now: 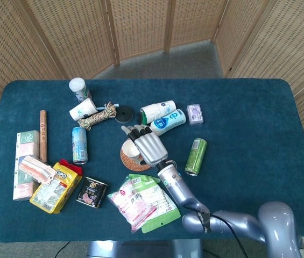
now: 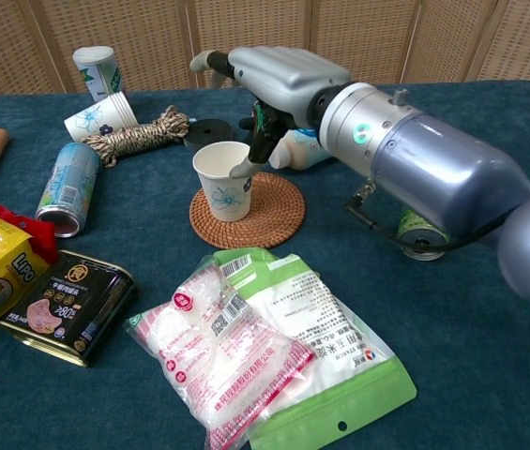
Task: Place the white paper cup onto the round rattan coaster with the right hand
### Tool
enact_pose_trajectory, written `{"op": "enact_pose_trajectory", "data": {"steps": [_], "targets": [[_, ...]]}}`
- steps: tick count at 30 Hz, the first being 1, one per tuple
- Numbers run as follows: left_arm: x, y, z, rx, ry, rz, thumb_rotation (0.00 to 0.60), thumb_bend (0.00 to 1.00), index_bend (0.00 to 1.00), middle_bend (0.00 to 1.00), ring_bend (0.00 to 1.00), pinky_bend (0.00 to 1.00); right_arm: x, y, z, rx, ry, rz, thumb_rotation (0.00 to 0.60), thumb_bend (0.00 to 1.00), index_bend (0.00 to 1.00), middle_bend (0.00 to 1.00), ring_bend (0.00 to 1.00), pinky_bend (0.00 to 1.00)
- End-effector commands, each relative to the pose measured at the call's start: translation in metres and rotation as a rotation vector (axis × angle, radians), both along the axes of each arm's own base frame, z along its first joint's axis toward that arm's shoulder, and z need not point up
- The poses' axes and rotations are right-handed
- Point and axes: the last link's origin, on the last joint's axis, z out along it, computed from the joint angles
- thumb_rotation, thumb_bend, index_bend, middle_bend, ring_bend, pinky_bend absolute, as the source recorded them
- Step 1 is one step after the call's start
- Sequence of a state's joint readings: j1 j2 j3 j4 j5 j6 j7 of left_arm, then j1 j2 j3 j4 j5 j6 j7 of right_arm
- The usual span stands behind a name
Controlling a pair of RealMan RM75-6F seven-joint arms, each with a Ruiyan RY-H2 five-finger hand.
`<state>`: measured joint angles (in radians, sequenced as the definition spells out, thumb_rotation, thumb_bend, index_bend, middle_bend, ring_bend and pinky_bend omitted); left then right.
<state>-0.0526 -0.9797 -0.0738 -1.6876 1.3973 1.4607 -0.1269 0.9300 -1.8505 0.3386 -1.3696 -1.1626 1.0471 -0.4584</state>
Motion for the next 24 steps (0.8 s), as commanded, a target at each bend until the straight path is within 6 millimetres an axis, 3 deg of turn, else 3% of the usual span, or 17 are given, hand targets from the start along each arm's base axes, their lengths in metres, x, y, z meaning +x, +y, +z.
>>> {"op": "enact_pose_trajectory", "data": {"steps": [1, 5, 11, 18, 24], "targets": [[0.0, 0.0, -0.001, -0.003, -0.001, -0.001, 0.6, 0.25, 0.0, 0.0, 0.0, 0.0, -0.006, 0.005, 0.023, -0.045, -0.041, 0.061, 0.6, 0.0, 0.04, 0.18, 0.16, 0.21], [0.003, -0.001, -0.004, -0.018, 0.005, -0.011, 0.6, 0.25, 0.0, 0.0, 0.0, 0.0, -0.018, 0.007, 0.05, -0.127, -0.086, 0.132, 0.6, 0.0, 0.07, 0.19, 0.16, 0.22], [0.006, -0.001, -0.007, -0.028, 0.001, -0.026, 0.6, 0.25, 0.0, 0.0, 0.0, 0.0, -0.052, 0.002, 0.087, -0.22, -0.105, 0.133, 0.6, 0.0, 0.07, 0.19, 0.16, 0.22], [0.011, -0.005, -0.01, -0.05, -0.005, -0.052, 0.6, 0.25, 0.0, 0.0, 0.0, 0.0, -0.12, -0.006, 0.123, -0.312, -0.089, 0.016, 0.6, 0.0, 0.08, 0.2, 0.16, 0.22], [0.013, -0.005, -0.012, -0.062, -0.005, -0.064, 0.6, 0.25, 0.0, 0.0, 0.0, 0.0, -0.178, 0.005, 0.15, -0.342, -0.052, -0.063, 0.6, 0.0, 0.08, 0.19, 0.19, 0.22]]}}
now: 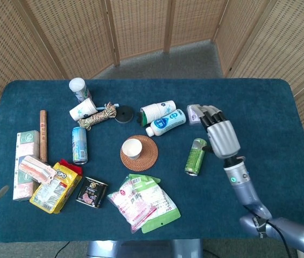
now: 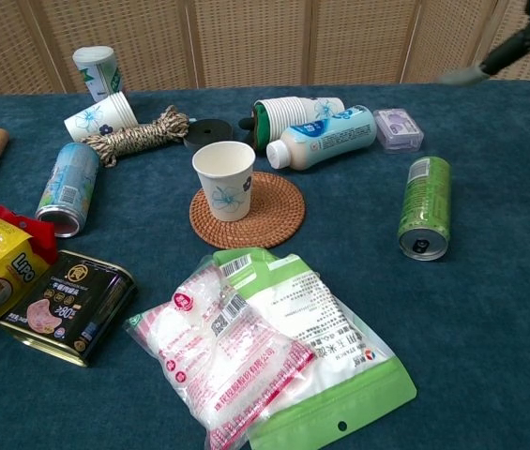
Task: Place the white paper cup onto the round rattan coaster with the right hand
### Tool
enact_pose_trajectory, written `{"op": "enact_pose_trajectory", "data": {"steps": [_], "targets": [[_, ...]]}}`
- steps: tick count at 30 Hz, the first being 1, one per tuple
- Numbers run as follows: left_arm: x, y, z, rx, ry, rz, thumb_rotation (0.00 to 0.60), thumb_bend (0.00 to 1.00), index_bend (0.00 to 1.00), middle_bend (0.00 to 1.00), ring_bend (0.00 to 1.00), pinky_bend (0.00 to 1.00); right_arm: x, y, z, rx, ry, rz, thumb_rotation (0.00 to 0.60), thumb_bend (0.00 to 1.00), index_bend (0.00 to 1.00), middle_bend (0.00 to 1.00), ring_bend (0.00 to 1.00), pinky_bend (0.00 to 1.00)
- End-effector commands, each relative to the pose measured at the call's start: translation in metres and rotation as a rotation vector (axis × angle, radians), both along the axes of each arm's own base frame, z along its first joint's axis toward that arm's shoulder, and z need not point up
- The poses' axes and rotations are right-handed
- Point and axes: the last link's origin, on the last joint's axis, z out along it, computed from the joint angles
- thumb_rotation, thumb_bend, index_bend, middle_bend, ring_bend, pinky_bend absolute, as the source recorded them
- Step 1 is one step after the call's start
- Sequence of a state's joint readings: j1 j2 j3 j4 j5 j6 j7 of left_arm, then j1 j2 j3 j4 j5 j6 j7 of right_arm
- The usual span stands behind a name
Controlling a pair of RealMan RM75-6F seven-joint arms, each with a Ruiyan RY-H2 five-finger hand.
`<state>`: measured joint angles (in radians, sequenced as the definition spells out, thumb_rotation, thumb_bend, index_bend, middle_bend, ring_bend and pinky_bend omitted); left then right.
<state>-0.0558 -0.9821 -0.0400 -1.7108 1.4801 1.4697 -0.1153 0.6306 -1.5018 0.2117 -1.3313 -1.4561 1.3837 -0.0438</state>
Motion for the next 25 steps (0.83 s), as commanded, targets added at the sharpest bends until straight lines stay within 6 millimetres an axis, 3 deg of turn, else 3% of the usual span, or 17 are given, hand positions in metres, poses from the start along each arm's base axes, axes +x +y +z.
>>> {"op": "enact_pose_trajectory", "data": {"steps": [1, 4, 11, 18, 25], "targets": [[0.001, 0.0, -0.001, -0.005, 0.0, -0.002, 0.6, 0.25, 0.0, 0.0, 0.0, 0.0, -0.039, 0.011, 0.02, -0.038, 0.043, -0.045, 0.6, 0.0, 0.08, 0.19, 0.19, 0.22], [0.002, 0.0, -0.002, -0.008, 0.001, -0.008, 0.6, 0.25, 0.0, 0.0, 0.0, 0.0, -0.068, 0.022, 0.032, -0.058, 0.057, -0.091, 0.6, 0.0, 0.08, 0.18, 0.16, 0.22], [0.0, 0.003, -0.002, -0.012, 0.005, -0.003, 0.6, 0.25, 0.0, 0.0, 0.0, 0.0, -0.113, 0.06, 0.05, -0.06, 0.069, -0.197, 0.6, 0.0, 0.06, 0.17, 0.12, 0.22], [0.0, 0.005, -0.004, -0.017, 0.012, -0.003, 0.6, 0.25, 0.0, 0.0, 0.0, 0.0, -0.144, 0.099, 0.062, -0.063, 0.05, -0.328, 0.6, 0.0, 0.05, 0.13, 0.07, 0.19], [0.0, 0.003, -0.008, -0.027, 0.022, -0.006, 0.6, 0.25, 0.0, 0.0, 0.0, 0.0, -0.162, 0.114, 0.064, -0.078, 0.01, -0.393, 0.6, 0.0, 0.04, 0.13, 0.07, 0.19]]}}
